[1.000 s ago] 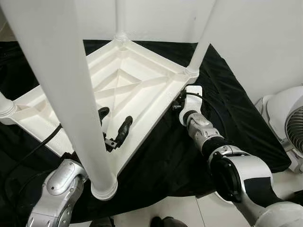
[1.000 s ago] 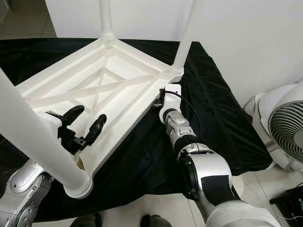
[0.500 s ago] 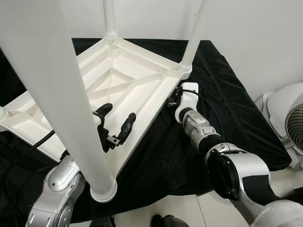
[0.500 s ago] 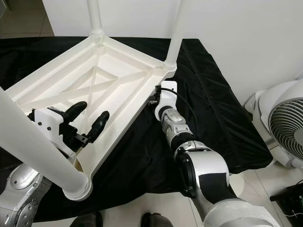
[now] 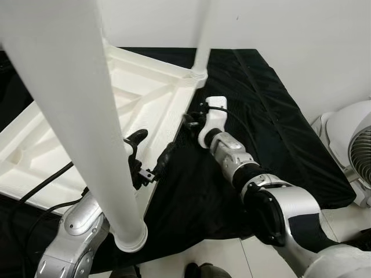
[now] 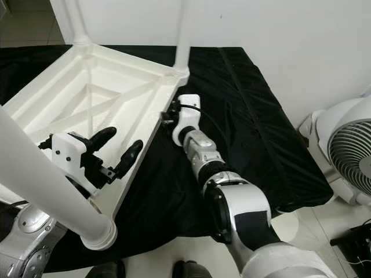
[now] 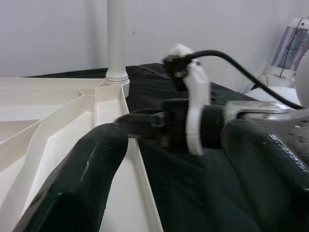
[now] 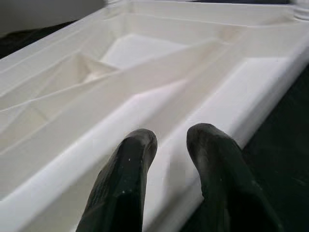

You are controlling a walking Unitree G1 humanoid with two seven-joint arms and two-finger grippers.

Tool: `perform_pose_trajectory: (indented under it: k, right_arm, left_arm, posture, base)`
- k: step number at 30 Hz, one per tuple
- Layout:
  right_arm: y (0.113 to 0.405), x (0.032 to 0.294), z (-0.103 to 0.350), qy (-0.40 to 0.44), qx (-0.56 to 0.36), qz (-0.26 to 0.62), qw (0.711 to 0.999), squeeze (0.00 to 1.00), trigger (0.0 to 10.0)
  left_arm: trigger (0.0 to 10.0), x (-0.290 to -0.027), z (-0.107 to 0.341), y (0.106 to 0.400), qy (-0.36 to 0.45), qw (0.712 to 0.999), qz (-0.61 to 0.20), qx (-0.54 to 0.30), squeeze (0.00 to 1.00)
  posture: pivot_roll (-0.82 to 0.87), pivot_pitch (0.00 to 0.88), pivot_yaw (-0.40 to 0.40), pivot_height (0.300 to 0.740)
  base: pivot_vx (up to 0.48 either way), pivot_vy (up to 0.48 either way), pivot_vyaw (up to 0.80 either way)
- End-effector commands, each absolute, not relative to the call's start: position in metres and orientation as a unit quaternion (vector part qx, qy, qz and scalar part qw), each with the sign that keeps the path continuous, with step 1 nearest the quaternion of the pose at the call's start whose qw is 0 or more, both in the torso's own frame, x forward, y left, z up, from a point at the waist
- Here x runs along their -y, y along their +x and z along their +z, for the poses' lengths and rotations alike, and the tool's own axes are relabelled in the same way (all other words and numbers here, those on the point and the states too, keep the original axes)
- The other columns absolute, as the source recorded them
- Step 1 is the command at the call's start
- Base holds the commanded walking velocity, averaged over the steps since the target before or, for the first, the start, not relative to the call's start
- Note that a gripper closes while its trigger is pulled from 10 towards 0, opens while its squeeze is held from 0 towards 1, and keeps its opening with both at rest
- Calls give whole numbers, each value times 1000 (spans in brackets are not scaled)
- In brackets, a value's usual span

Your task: Building children table

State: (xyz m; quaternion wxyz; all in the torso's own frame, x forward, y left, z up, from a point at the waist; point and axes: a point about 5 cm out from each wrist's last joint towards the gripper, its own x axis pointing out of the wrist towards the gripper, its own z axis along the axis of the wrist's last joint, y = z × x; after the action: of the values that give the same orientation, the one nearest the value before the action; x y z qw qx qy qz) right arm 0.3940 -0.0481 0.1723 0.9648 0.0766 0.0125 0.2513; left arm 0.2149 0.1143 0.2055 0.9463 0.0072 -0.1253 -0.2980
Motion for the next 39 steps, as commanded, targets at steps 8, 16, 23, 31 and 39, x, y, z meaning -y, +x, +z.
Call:
perform_pose_trajectory:
  k: [8,16,23,31,39]
  right_arm:
    - [402,82,177,64,18,154,986,0,10000]
    - [398,87,177,70,54,166,982,1000,10000]
    - [388,93,167,77,87,177,977,1000,10000]
    - [373,101,158,75,113,162,977,1000,10000]
    - [335,118,159,70,159,150,973,0,10000]
  left_arm:
    - [10000,-123,200,224,32,959,-259,115,0]
    - [10000,-133,200,232,29,964,-238,112,0]
    - [10000,-141,199,238,37,965,-233,111,0]
    - [10000,-148,197,239,34,967,-228,107,1000]
    - [10000,-164,190,239,81,967,-226,90,1000]
  posture:
    - [258,116,-64,740]
    - [242,103,-63,740]
    - [239,90,-72,740]
    - [232,79,-76,740]
    - [218,81,-83,740]
  base:
    - [0,0,0]
    - [0,0,0]
    - [0,0,0]
    - [0,0,0]
    - [0,0,0]
